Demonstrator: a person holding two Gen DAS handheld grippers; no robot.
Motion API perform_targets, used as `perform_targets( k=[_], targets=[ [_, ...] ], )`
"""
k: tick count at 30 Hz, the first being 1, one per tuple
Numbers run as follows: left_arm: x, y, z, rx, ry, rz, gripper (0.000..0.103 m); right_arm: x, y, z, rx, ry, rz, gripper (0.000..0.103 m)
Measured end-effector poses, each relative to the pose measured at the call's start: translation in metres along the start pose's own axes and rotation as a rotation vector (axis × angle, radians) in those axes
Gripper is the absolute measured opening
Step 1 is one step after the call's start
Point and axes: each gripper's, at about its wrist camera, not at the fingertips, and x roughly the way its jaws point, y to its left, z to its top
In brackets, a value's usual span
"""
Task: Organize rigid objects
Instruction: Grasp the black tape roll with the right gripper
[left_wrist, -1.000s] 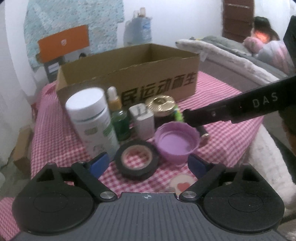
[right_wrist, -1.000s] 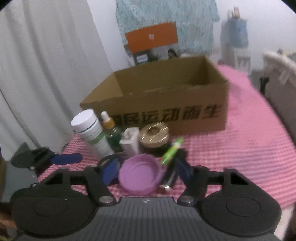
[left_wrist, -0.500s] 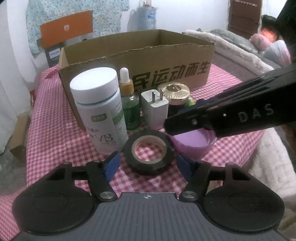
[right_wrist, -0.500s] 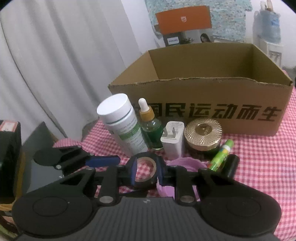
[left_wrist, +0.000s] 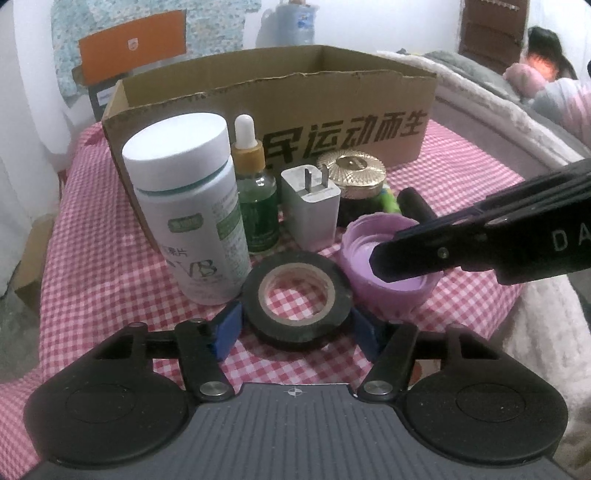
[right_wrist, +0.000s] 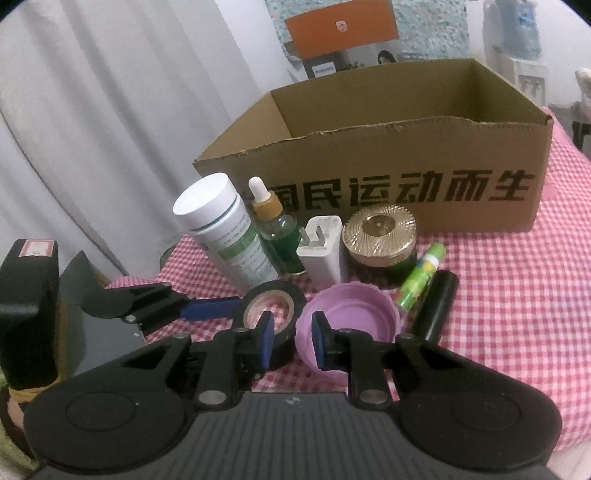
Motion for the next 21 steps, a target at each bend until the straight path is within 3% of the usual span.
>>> perform_targets(
  k=[7, 15, 21],
  targets=[
    [-0.01, 0.002, -0.007, 0.001, 0.016, 0.011, 0.064, 0.003, -0.001, 0.001, 0.02, 0.01, 0.027, 0.024],
    [-0.024, 0.004, -0.02, 0.019, 0.037, 0.002, 0.064, 0.017, 0.005, -0.001, 0.038, 0.1, 0.094, 0.025],
    [-0.024, 0.004, -0.019, 0.045, 0.036, 0.006, 0.071, 0.032, 0.012, 0.002, 0.044, 0.149, 0.093, 0.025]
  ],
)
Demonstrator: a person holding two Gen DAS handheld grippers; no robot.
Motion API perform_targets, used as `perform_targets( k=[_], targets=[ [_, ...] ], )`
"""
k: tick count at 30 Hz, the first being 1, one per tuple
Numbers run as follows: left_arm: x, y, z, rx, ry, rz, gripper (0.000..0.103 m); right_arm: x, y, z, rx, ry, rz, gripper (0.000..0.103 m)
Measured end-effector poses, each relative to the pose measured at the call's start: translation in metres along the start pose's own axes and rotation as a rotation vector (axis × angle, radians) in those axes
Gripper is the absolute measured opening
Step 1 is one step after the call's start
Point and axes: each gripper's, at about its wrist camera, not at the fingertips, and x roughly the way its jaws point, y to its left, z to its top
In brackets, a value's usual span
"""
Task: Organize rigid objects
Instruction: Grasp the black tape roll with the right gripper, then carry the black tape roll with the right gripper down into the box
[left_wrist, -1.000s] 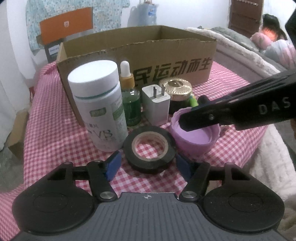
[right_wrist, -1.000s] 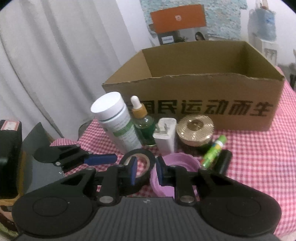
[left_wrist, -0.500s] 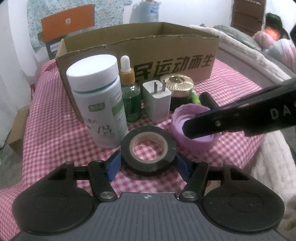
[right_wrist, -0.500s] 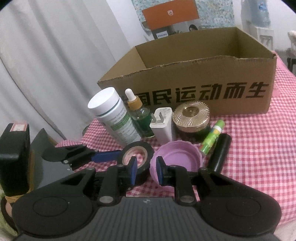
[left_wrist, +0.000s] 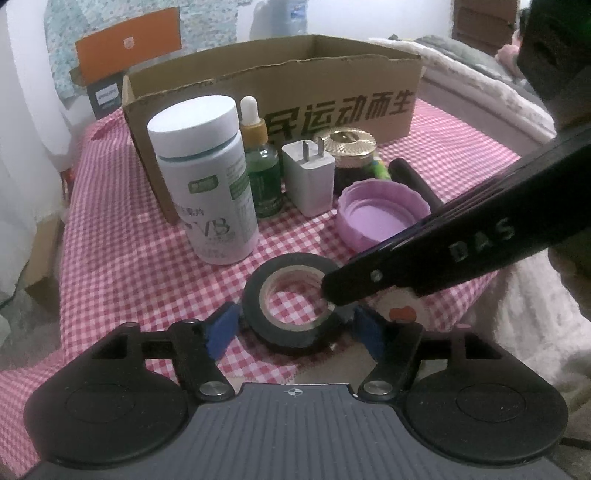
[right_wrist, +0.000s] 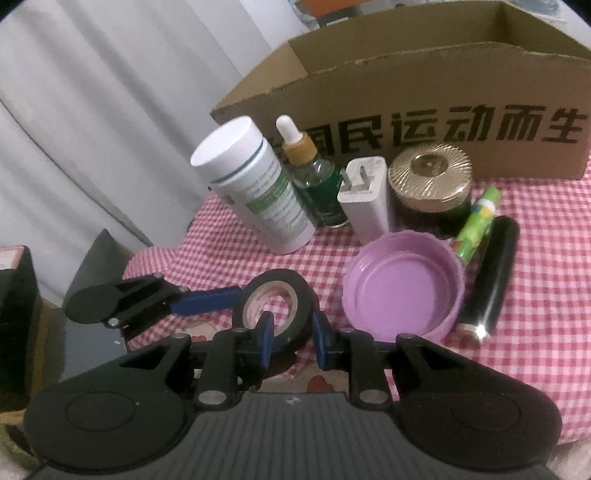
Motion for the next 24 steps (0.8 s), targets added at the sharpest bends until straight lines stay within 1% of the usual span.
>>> perform_targets(
  k=[4, 7, 12, 15, 18, 20, 24],
  targets=[
    [0.003, 0.002, 0.001, -0.011, -0.003, -0.008, 0.072, 0.007, 0.009, 0.007, -0.026, 0.008, -0.035, 0.025],
    [0.003, 0.004, 0.001, -0.023, -0.011, -0.024, 0.067, 0.011, 0.011, 0.01, -0.038, 0.007, -0.065, 0.025],
    [0.001, 0.001, -0.001, -0.012, -0.026, -0.007, 0.067, 0.015, 0.014, 0.011, -0.063, -0.003, -0.084, 0.023],
    [-0.007, 0.0, -0.002, -0.006, -0.042, 0.002, 0.067, 0.015, 0.016, 0.011, -0.063, -0.003, -0.081, 0.022],
    [-0.022, -0.001, 0.002, 0.0, -0.078, 0.023, 0.067, 0.005, 0.02, 0.012, -0.073, -0.018, -0.069, 0.022],
    [-0.037, -0.002, 0.007, 0.012, -0.115, 0.047, 0.067, -0.006, 0.026, 0.016, -0.088, -0.039, -0.059, 0.022],
    [-0.065, 0.001, 0.024, 0.031, -0.193, 0.095, 0.067, -0.032, 0.045, 0.029, -0.153, -0.108, -0.038, 0.022]
  ],
)
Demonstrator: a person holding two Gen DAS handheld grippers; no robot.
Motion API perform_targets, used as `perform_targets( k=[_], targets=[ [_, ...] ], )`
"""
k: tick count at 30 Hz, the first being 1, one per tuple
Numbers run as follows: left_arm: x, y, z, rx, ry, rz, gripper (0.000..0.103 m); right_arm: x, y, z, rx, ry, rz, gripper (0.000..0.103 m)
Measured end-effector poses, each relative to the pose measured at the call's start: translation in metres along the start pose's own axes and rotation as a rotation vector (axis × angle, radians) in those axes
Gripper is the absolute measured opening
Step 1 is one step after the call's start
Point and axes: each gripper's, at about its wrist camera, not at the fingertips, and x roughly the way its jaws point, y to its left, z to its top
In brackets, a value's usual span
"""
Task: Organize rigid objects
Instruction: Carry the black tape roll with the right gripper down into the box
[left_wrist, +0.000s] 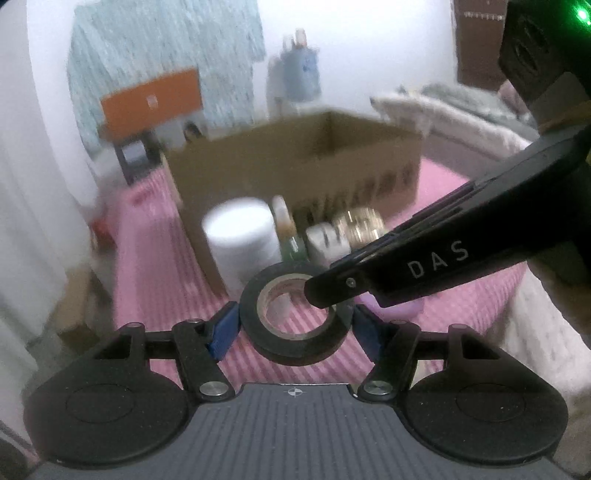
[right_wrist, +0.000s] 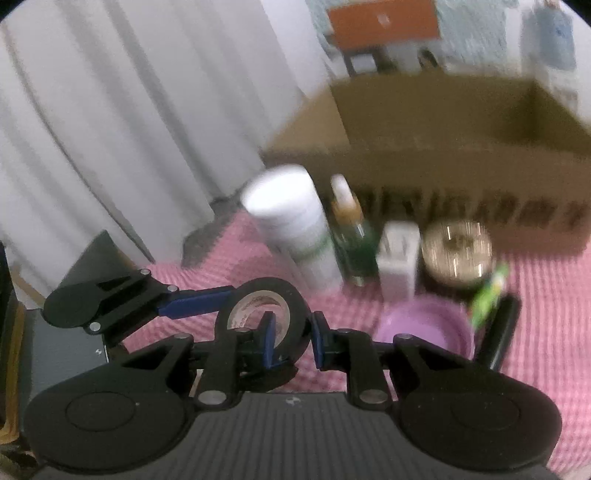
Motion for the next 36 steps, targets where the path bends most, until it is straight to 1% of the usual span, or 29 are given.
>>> perform_targets(
  k=[3, 6, 9, 11, 13, 16, 20, 23, 24, 27, 29, 31, 32, 36],
  targets=[
    [-0.013, 0.008, 0.023, 0.011, -0.063, 0.028, 0.067, -0.019, 0.011, 0.019, -0.059, -0.065, 0.014, 0.022],
    [-0.015, 0.019, 0.049, 0.029, -0.109, 0.043, 0.067, -0.033, 0.017, 0.044, -0.113, -0.127, 0.024, 0.022],
    [-0.006, 0.034, 0.075, 0.044, -0.128, 0.04, 0.067, -0.038, 0.018, 0.074, -0.15, -0.164, 0.027, 0.023],
    [0.009, 0.044, 0.092, 0.041, -0.111, 0.019, 0.067, -0.037, 0.013, 0.095, -0.156, -0.169, 0.028, 0.023],
    [0.027, 0.056, 0.106, 0.029, -0.075, -0.015, 0.067, -0.028, 0.006, 0.116, -0.149, -0.154, 0.03, 0.023],
    [0.064, 0.079, 0.122, -0.034, 0.025, -0.088, 0.067, -0.006, -0.013, 0.146, -0.109, -0.098, 0.031, 0.023],
    [0.113, 0.099, 0.13, -0.118, 0.174, -0.161, 0.066, 0.04, -0.053, 0.177, 0.003, 0.019, 0.055, 0.023],
    [0.14, 0.104, 0.129, -0.135, 0.264, -0.183, 0.067, 0.074, -0.083, 0.188, 0.081, 0.111, 0.073, 0.023],
    [0.148, 0.103, 0.129, -0.131, 0.291, -0.186, 0.066, 0.084, -0.09, 0.19, 0.097, 0.141, 0.077, 0.023],
    [0.16, 0.092, 0.13, -0.073, 0.337, -0.176, 0.066, 0.107, -0.108, 0.191, 0.135, 0.212, 0.082, 0.023],
    [0.167, 0.085, 0.132, -0.027, 0.369, -0.17, 0.066, 0.117, -0.118, 0.19, 0.148, 0.247, 0.086, 0.023],
    [0.176, 0.083, 0.133, -0.017, 0.412, -0.183, 0.066, 0.125, -0.127, 0.191, 0.16, 0.278, 0.092, 0.023],
    [0.18, 0.082, 0.136, 0.007, 0.425, -0.182, 0.066, 0.129, -0.131, 0.191, 0.168, 0.294, 0.095, 0.023],
    [0.19, 0.072, 0.138, 0.073, 0.488, -0.164, 0.066, 0.144, -0.146, 0.189, 0.198, 0.347, 0.116, 0.023]
  ],
)
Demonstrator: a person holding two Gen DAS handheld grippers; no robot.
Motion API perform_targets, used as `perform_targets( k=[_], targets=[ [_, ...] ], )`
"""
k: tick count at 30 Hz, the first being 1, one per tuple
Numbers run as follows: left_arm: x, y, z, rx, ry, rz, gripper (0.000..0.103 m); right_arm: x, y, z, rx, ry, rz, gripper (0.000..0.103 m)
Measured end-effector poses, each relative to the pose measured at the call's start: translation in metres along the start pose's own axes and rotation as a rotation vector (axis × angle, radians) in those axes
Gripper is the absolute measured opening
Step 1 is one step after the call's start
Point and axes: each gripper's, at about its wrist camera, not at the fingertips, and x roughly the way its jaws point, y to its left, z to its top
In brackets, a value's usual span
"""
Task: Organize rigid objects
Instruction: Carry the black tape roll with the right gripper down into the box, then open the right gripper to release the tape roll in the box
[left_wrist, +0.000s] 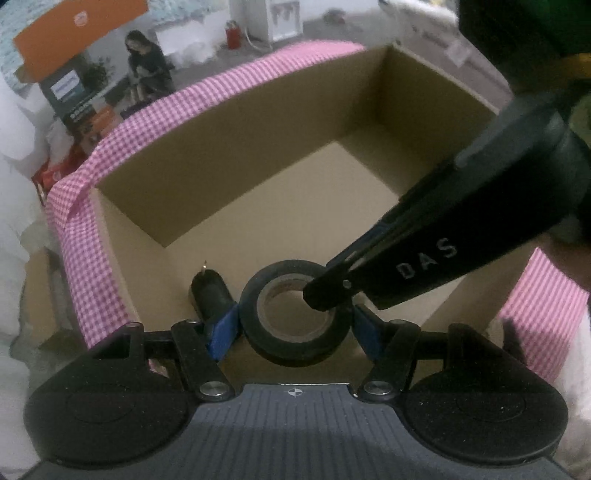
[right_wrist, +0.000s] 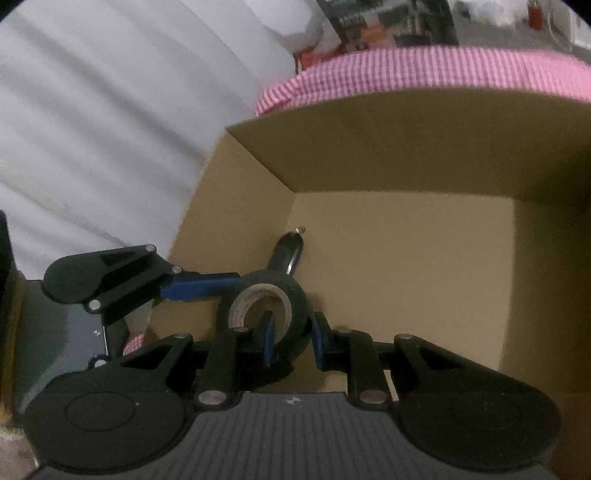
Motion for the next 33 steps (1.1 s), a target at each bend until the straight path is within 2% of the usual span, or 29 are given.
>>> perform_targets(
  k=[9, 16, 19, 21, 24, 27, 29, 31, 32, 33],
  targets=[
    [0.011, -0.001, 0.011, 0.04, 0.107, 0.037, 0.066, 0.021, -0.009, 0.008, 0.017, 0.108, 0.023, 0.023],
    [0.014, 0.0, 0.015, 0.027, 0.122, 0.034, 0.072, 0.04, -0.005, 0.021, -0.009, 0.173, 0.015, 0.023],
    [0.013, -0.001, 0.016, 0.021, 0.123, 0.031, 0.072, 0.044, -0.006, 0.019, -0.015, 0.171, 0.011, 0.023],
    [0.011, -0.002, 0.016, 0.015, 0.116, 0.029, 0.074, 0.042, -0.006, 0.017, -0.014, 0.162, 0.013, 0.023],
    [0.0, -0.003, 0.016, 0.024, 0.064, 0.039, 0.083, 0.027, -0.003, 0.012, -0.023, 0.125, 0.011, 0.023],
    [-0.017, -0.006, 0.014, 0.035, 0.001, 0.063, 0.086, 0.004, 0.0, 0.01, -0.028, 0.048, 0.031, 0.024],
    [-0.031, -0.008, 0.01, 0.033, -0.046, 0.071, 0.094, -0.016, 0.003, 0.005, -0.029, -0.008, 0.043, 0.025],
    [-0.046, -0.01, 0.005, 0.033, -0.096, 0.091, 0.096, -0.035, 0.007, -0.003, -0.031, -0.059, 0.052, 0.028],
    [-0.055, -0.011, 0.001, 0.033, -0.121, 0.104, 0.097, -0.046, 0.009, -0.008, -0.032, -0.088, 0.057, 0.039],
    [-0.062, -0.013, -0.003, 0.033, -0.141, 0.113, 0.098, -0.056, 0.012, -0.013, -0.035, -0.117, 0.059, 0.057]
  ],
)
